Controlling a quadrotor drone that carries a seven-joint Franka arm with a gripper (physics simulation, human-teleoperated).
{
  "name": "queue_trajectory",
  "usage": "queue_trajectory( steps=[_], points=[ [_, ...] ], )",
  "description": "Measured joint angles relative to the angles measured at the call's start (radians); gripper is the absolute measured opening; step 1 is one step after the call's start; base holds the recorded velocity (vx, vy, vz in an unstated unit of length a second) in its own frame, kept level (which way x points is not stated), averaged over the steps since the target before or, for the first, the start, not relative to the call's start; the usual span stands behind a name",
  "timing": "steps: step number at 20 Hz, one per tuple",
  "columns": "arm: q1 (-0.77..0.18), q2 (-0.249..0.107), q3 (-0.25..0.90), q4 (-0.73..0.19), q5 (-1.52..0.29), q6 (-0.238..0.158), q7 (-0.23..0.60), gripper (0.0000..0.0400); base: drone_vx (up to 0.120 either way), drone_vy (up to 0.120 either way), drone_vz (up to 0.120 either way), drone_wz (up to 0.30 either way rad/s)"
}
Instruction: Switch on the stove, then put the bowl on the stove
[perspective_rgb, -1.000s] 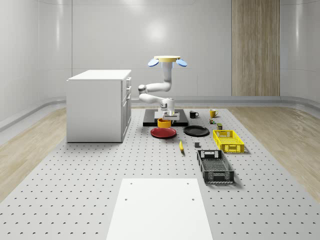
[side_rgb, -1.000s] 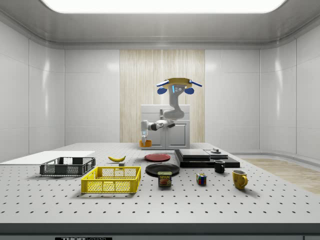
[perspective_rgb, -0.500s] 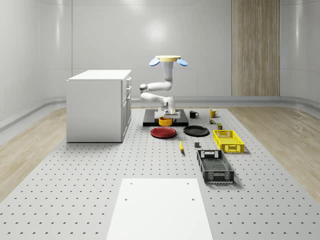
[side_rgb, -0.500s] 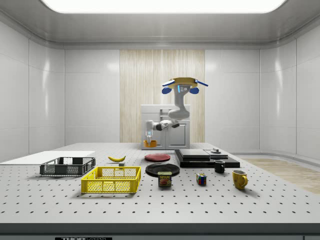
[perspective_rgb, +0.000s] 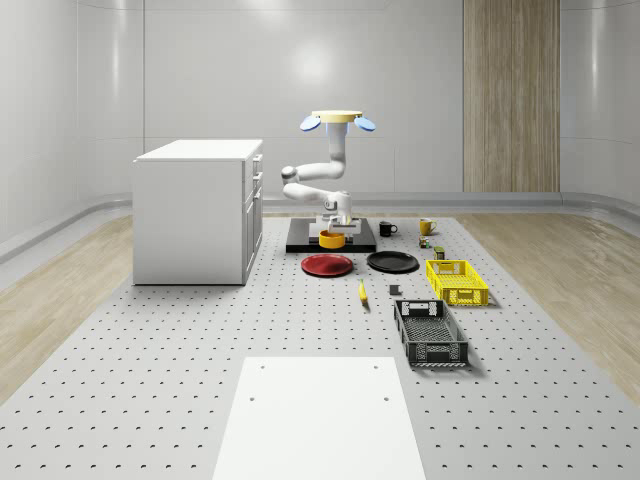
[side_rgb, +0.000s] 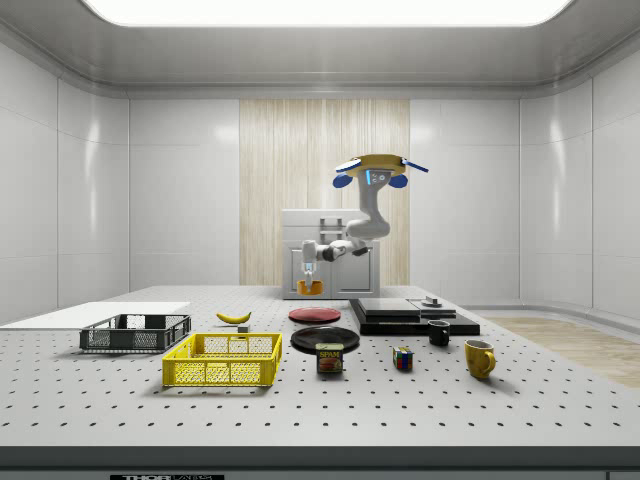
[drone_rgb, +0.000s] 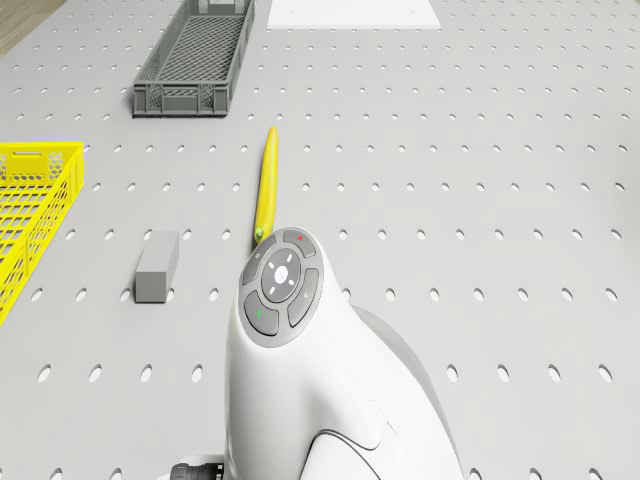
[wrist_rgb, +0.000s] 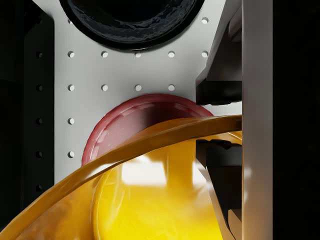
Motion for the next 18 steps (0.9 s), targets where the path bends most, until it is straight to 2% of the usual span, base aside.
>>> queue_trajectory(
  steps=[18],
  points=[
    [0.003, 0.005, 0.000, 0.000, -0.002, -0.005, -0.002, 0.0100, -0.120, 0.000, 0.000, 0.000]
  ],
)
